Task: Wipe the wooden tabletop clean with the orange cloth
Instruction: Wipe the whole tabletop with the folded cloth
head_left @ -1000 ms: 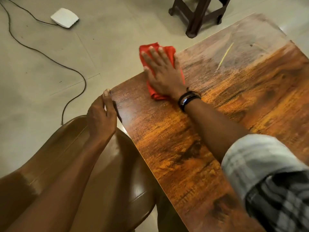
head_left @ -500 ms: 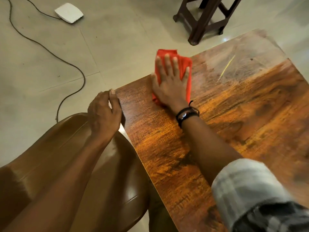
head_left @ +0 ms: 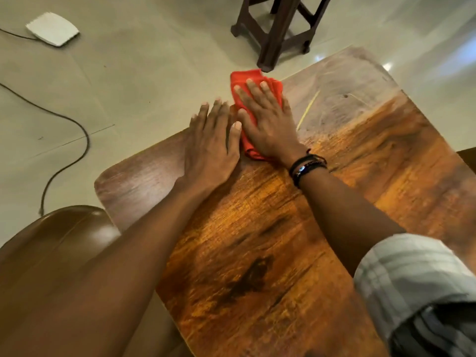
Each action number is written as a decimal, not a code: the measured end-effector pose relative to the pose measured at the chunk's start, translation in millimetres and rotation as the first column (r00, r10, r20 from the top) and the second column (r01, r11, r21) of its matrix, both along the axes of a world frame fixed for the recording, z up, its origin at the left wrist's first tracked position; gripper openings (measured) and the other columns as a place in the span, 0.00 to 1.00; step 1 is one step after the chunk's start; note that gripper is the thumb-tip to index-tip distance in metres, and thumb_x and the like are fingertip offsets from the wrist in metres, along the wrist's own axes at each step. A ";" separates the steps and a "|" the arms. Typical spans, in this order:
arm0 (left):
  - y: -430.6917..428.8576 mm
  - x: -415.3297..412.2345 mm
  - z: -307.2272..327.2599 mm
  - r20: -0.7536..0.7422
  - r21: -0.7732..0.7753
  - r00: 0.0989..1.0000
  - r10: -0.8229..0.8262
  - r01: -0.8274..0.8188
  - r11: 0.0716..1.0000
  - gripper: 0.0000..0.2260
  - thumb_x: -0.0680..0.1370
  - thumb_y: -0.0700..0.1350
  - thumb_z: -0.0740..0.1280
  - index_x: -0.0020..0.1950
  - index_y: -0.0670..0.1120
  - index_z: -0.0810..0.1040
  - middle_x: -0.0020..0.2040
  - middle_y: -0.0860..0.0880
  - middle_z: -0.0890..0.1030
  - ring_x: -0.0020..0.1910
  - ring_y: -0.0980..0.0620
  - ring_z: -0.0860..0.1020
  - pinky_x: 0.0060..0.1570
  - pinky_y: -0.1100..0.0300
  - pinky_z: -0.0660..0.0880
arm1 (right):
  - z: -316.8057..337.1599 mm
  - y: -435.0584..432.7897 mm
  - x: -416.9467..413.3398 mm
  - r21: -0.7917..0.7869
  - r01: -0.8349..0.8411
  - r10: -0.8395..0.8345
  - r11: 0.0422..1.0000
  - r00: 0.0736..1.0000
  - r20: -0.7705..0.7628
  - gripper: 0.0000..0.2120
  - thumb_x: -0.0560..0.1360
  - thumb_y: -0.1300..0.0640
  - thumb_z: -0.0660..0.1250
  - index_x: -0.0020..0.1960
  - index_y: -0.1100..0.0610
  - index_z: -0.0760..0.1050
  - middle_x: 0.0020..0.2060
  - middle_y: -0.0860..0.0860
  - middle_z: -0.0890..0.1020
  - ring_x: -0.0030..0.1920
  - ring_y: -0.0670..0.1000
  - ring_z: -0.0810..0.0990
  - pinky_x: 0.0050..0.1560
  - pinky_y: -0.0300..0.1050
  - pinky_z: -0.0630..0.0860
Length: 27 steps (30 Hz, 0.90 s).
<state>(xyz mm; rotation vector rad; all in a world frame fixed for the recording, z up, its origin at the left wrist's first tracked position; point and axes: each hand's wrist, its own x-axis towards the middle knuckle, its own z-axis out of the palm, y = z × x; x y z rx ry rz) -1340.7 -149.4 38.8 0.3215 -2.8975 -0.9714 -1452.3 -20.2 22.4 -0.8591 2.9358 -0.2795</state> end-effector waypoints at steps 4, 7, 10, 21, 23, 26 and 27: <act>9.1 -6.7 -20.5 0.032 -0.174 0.998 -0.057 0.062 0.983 0.26 0.85 0.56 0.45 0.81 0.46 0.50 0.82 0.46 0.52 0.81 0.49 0.47 0.79 0.49 0.41 | 2.4 52.0 -75.7 0.055 0.124 -0.124 0.991 0.992 -0.011 0.33 0.79 0.37 0.40 0.81 0.45 0.54 0.82 0.49 0.55 0.82 0.54 0.50 0.79 0.62 0.47; 10.3 -6.7 -23.2 0.029 -0.243 0.997 -0.075 0.080 0.967 0.26 0.85 0.56 0.44 0.81 0.45 0.51 0.81 0.46 0.52 0.81 0.48 0.47 0.78 0.47 0.42 | 7.7 93.7 -123.1 0.079 0.219 -0.219 0.973 0.976 -0.015 0.34 0.79 0.37 0.38 0.82 0.47 0.51 0.82 0.50 0.53 0.82 0.55 0.49 0.79 0.64 0.46; 9.4 -7.1 -22.9 0.008 -0.282 0.997 -0.083 0.082 0.956 0.26 0.85 0.54 0.44 0.81 0.44 0.53 0.81 0.45 0.54 0.80 0.46 0.50 0.78 0.45 0.44 | 10.1 109.2 -146.4 0.049 0.319 -0.320 0.946 0.947 0.006 0.30 0.82 0.41 0.42 0.82 0.46 0.49 0.82 0.50 0.50 0.82 0.54 0.47 0.79 0.65 0.44; 10.8 -5.7 -14.3 0.026 -0.262 0.996 -0.084 0.088 0.961 0.27 0.84 0.55 0.43 0.80 0.44 0.55 0.81 0.44 0.55 0.80 0.45 0.51 0.78 0.45 0.44 | 1.6 60.2 39.9 0.010 0.150 -0.150 0.989 0.989 -0.008 0.30 0.82 0.39 0.45 0.82 0.45 0.48 0.82 0.47 0.47 0.82 0.50 0.42 0.79 0.60 0.35; 10.2 -7.3 -12.1 0.020 -0.253 0.997 -0.073 0.076 0.964 0.27 0.84 0.56 0.45 0.79 0.44 0.59 0.80 0.44 0.59 0.79 0.45 0.54 0.78 0.45 0.45 | 0.9 61.4 65.4 0.014 0.063 -0.063 0.998 0.998 0.005 0.29 0.83 0.39 0.45 0.82 0.43 0.49 0.82 0.45 0.48 0.82 0.48 0.42 0.79 0.58 0.37; 21.2 -24.4 -4.1 0.062 -0.269 0.998 -0.011 0.027 0.963 0.27 0.83 0.59 0.50 0.72 0.41 0.67 0.75 0.40 0.66 0.75 0.40 0.62 0.76 0.41 0.52 | 3.9 70.6 45.0 -0.018 -0.004 0.004 1.000 1.000 0.009 0.28 0.82 0.38 0.47 0.81 0.41 0.52 0.82 0.44 0.51 0.82 0.47 0.45 0.80 0.58 0.42; 29.4 -33.1 -0.7 0.073 -0.279 0.997 0.001 0.019 0.960 0.27 0.83 0.59 0.51 0.70 0.40 0.68 0.72 0.38 0.68 0.73 0.39 0.64 0.75 0.40 0.55 | 4.6 73.0 30.6 -0.022 -0.013 0.013 1.000 1.000 0.002 0.29 0.82 0.38 0.47 0.81 0.41 0.52 0.82 0.44 0.52 0.82 0.47 0.46 0.80 0.58 0.43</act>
